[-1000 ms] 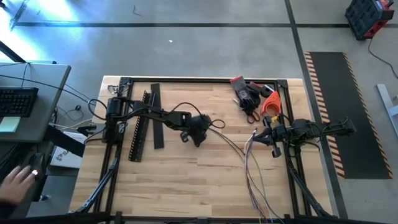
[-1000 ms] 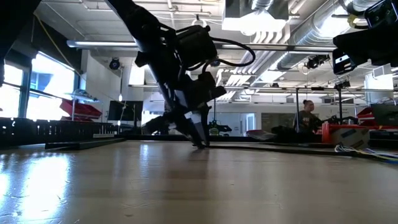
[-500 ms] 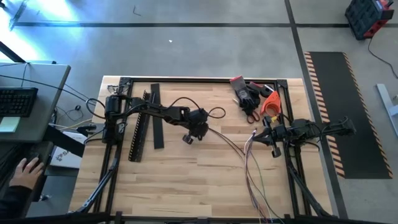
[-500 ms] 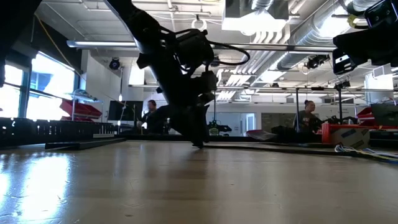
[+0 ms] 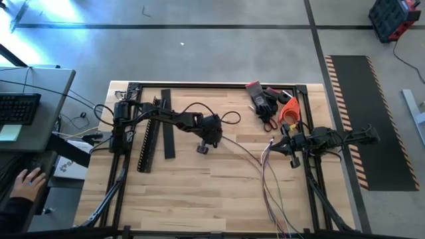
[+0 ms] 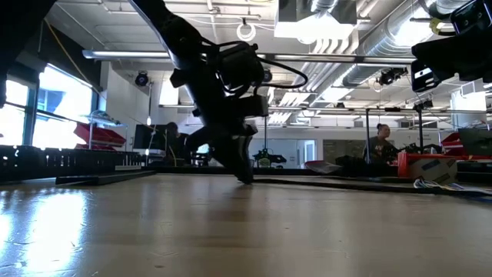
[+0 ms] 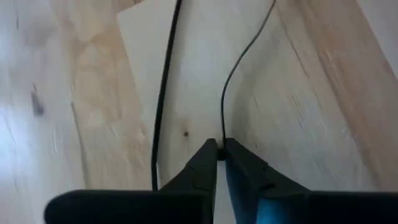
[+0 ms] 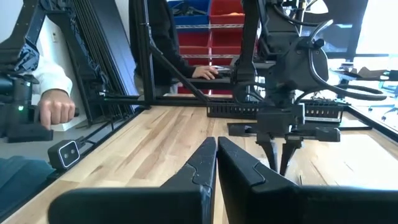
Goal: Ziptie cables
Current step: Prepare the left black zip tie
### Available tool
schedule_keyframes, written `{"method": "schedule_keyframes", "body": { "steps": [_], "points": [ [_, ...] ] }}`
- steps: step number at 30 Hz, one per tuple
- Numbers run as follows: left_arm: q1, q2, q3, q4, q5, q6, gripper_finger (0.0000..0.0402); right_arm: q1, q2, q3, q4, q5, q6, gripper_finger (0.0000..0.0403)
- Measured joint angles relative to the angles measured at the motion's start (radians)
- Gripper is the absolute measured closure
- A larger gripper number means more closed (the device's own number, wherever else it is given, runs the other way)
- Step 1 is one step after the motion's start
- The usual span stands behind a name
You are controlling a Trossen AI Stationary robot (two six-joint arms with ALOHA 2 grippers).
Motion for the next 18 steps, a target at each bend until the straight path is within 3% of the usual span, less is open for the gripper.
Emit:
{"method": "schedule_keyframes", "body": {
  "steps": [5, 10, 14, 18],
  "points": [
    [0.001, -0.026, 0.0, -0.097, 0.004, -0.142, 0.0395, 0.0, 0.0, 0.0, 0.0, 0.0, 0.0, 0.0402],
    [0.021, -0.116, -0.022, -0.22, 0.121, -0.352, 0.0399, 0.0, 0.0, 0.0, 0.0, 0.0, 0.0, 0.0402],
    [0.076, -0.231, -0.111, -0.141, 0.234, -0.559, 0.04, 0.0, 0.0, 0.0, 0.001, 0.0, 0.0, 0.0402],
    [0.133, -0.303, -0.309, 0.066, 0.343, -0.873, 0.0401, 0.0, 0.0, 0.0, 0.001, 0.0, 0.0, 0.0402]
  ]
}}
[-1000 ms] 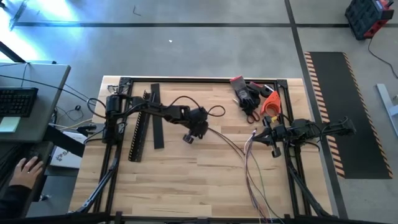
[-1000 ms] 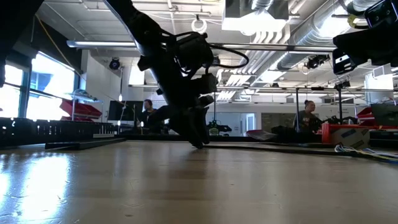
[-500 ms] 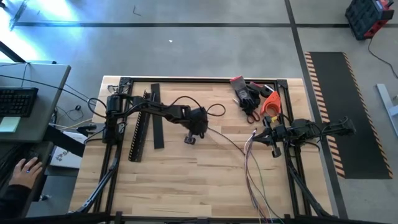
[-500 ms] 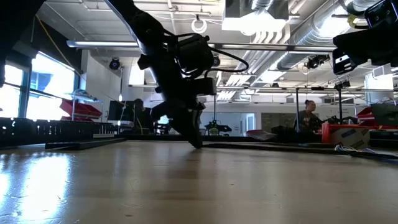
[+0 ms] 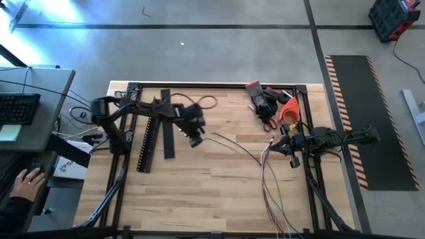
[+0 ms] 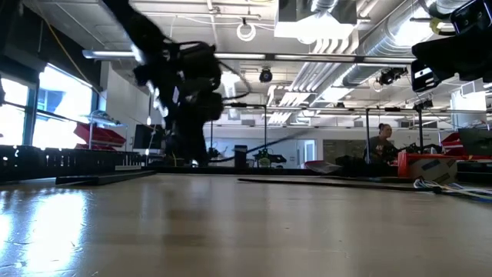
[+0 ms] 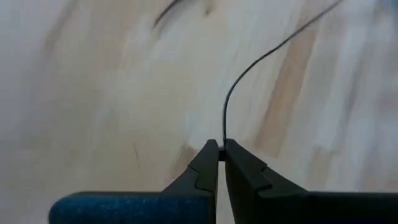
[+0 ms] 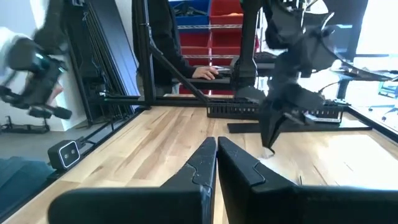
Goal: Ziptie cables
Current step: Prepare the left black zip tie
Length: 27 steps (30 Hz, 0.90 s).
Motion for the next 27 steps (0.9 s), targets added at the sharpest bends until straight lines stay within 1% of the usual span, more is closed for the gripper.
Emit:
{"method": "schedule_keyframes", "body": {
  "steps": [3, 5, 6, 9, 12, 15, 17, 19, 27],
  "points": [
    [0.02, -0.026, -0.173, 0.241, 0.094, -0.274, 0.0401, 0.0, 0.0, 0.0, -0.001, 0.0, 0.0, 0.0402],
    [0.006, -0.029, -0.282, 0.38, 0.126, -0.457, 0.0401, 0.0, 0.0, 0.0, 0.0, 0.0, 0.0, 0.0402],
    [-0.01, -0.035, -0.329, 0.502, 0.135, -0.537, 0.0401, 0.0, 0.0, 0.0, -0.001, 0.0, 0.001, 0.0402],
    [-0.072, -0.038, -0.439, 0.779, 0.132, -0.773, 0.0401, 0.0, 0.004, 0.0, 0.001, 0.0, 0.0, 0.0402],
    [-0.145, -0.036, -0.506, 1.005, 0.035, -0.982, 0.0401, 0.0, 0.005, 0.0, 0.0, 0.002, 0.0, 0.0402],
    [-0.216, -0.032, -0.54, 1.13, -0.076, -1.162, 0.0401, 0.0, 0.005, 0.0, 0.005, 0.003, 0.0, 0.0402],
    [-0.267, -0.031, -0.546, 1.158, -0.149, -1.259, 0.0401, 0.0, 0.005, 0.0, 0.004, 0.003, 0.0, 0.0402],
    [-0.321, -0.031, -0.543, 1.16, -0.214, -1.321, 0.0401, 0.0, 0.005, 0.0, 0.004, 0.003, 0.0, 0.0402],
    [-0.546, -0.032, -0.537, 1.162, -0.567, -1.618, 0.0401, 0.0, 0.005, 0.0, 0.006, 0.003, 0.0, 0.0402]
  ]
}}
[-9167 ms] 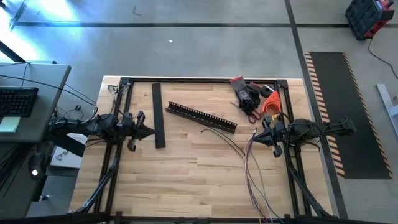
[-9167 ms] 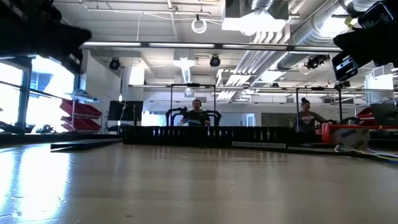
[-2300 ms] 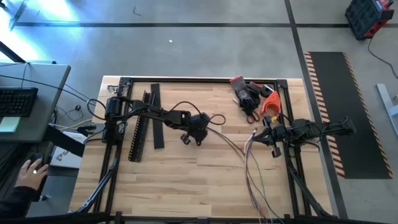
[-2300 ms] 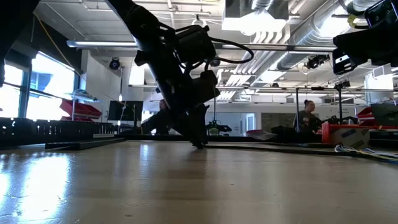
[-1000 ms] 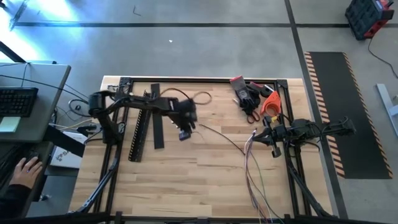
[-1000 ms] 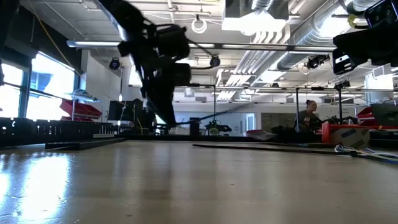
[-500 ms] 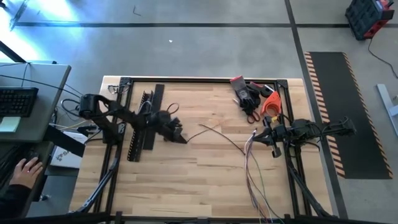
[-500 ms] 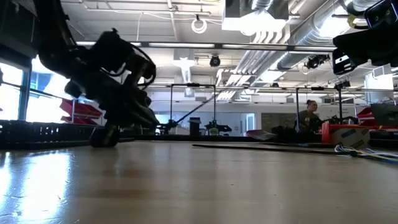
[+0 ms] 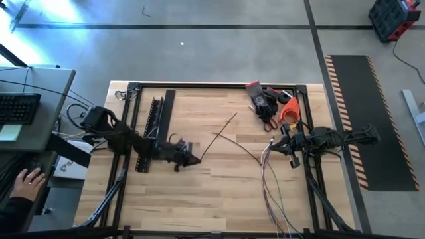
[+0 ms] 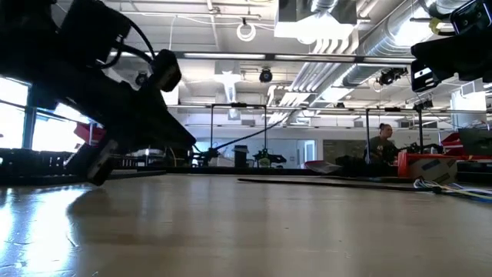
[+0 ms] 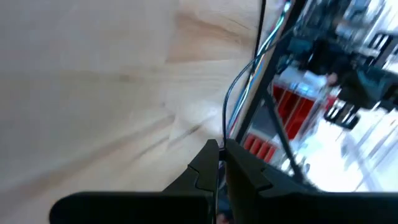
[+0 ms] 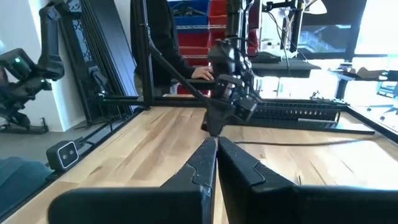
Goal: Ziptie cables
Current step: Prepare the left black zip tie
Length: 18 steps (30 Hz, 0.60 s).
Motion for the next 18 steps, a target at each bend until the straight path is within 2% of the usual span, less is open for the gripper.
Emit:
{"method": "schedule_keyframes", "body": {
  "steps": [4, 8, 18],
  "points": [
    [-0.07, -0.001, 0.013, 0.001, -0.116, -0.07, 0.0391, 0.0, 0.0, -0.001, 0.0, 0.0, 0.0, 0.0402],
    [-0.096, -0.001, 0.022, 0.003, -0.199, -0.074, 0.0353, 0.0, 0.0, -0.001, 0.0, 0.0, 0.0, 0.0402],
    [-0.1, -0.001, 0.023, 0.032, -0.244, -0.065, 0.0244, 0.0, 0.0, -0.001, 0.0, 0.0, 0.0, 0.0402]
  ]
}}
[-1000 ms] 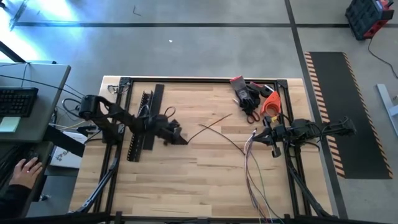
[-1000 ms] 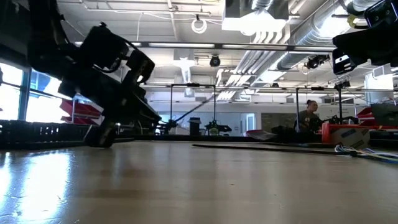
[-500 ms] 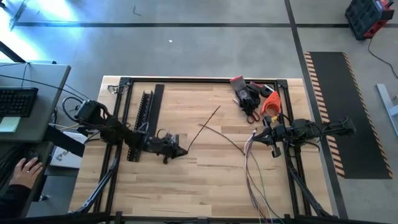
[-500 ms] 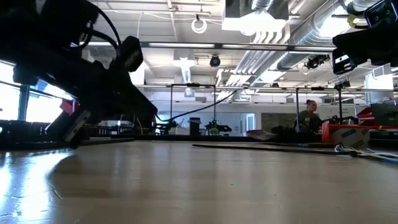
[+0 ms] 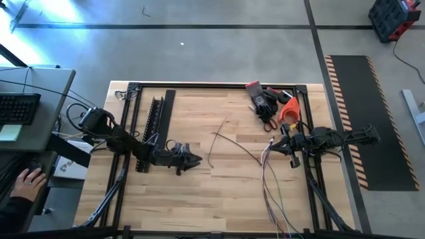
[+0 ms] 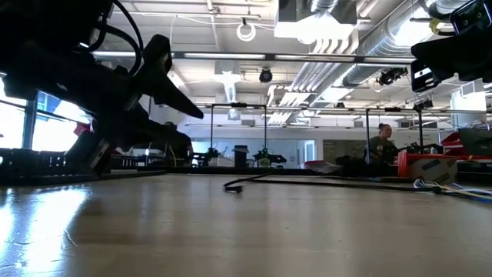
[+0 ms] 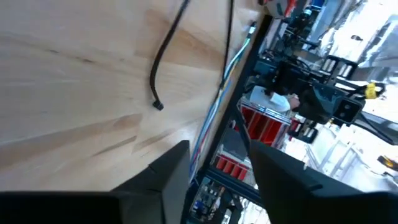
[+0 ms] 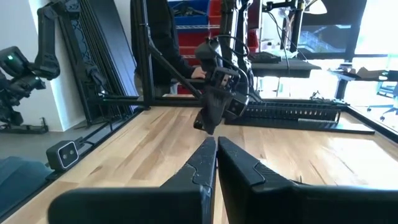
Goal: Ziptie cables
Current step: Prepare the left black zip tie
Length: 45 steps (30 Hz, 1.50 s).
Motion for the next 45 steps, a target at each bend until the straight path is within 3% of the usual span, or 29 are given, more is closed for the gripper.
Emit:
{"method": "schedule_keyframes", "body": {
  "steps": [5, 9, 11, 14, 17, 20, 25, 28, 35, 42, 45],
  "points": [
    [0.035, -0.001, 0.0, 0.107, 0.011, 0.152, 0.022, 0.0, 0.0, 0.0, 0.0, 0.0, 0.0, 0.0402],
    [0.099, -0.001, 0.0, 0.185, 0.129, 0.366, 0.022, 0.0, 0.0, 0.0, 0.0, 0.0, 0.0, 0.0402],
    [0.154, -0.001, 0.006, 0.178, 0.243, 0.472, 0.0227, 0.0, 0.0, 0.0, -0.001, 0.0, 0.0, 0.0402],
    [0.258, -0.001, 0.075, 0.062, 0.532, 0.706, 0.0244, 0.0, 0.0, 0.0, -0.003, 0.0, 0.0, 0.0402],
    [0.341, -0.001, 0.214, -0.176, 0.809, 1.023, 0.0263, 0.0, 0.0, 0.0, 0.009, 0.011, 0.003, 0.0402],
    [0.37, -0.001, 0.38, -0.497, 0.95, 1.447, 0.0277, 0.0, 0.0, 0.0, 0.015, 0.032, 0.036, 0.0402],
    [0.329, 0.003, 0.607, -1.003, 0.868, 2.097, 0.0276, 0.0, 0.0, 0.0, 0.015, 0.081, 0.116, 0.0402],
    [0.289, 0.022, 0.661, -1.106, 0.775, 2.268, 0.026, 0.0, 0.0, 0.0, 0.015, 0.083, 0.136, 0.0402],
    [0.235, 0.149, 0.666, -1.048, 0.738, 2.311, 0.0237, 0.0, 0.0, 0.0, 0.015, 0.1, 0.139, 0.0402],
    [0.232, 0.24, 0.666, -0.979, 0.549, 2.299, 0.0253, 0.0, 0.0, 0.0, 0.018, 0.128, 0.139, 0.0402],
    [0.245, 0.251, 0.667, -0.979, 0.548, 2.299, 0.0262, 0.0, 0.0, 0.0, 0.018, 0.129, 0.15, 0.0402]
  ]
}}
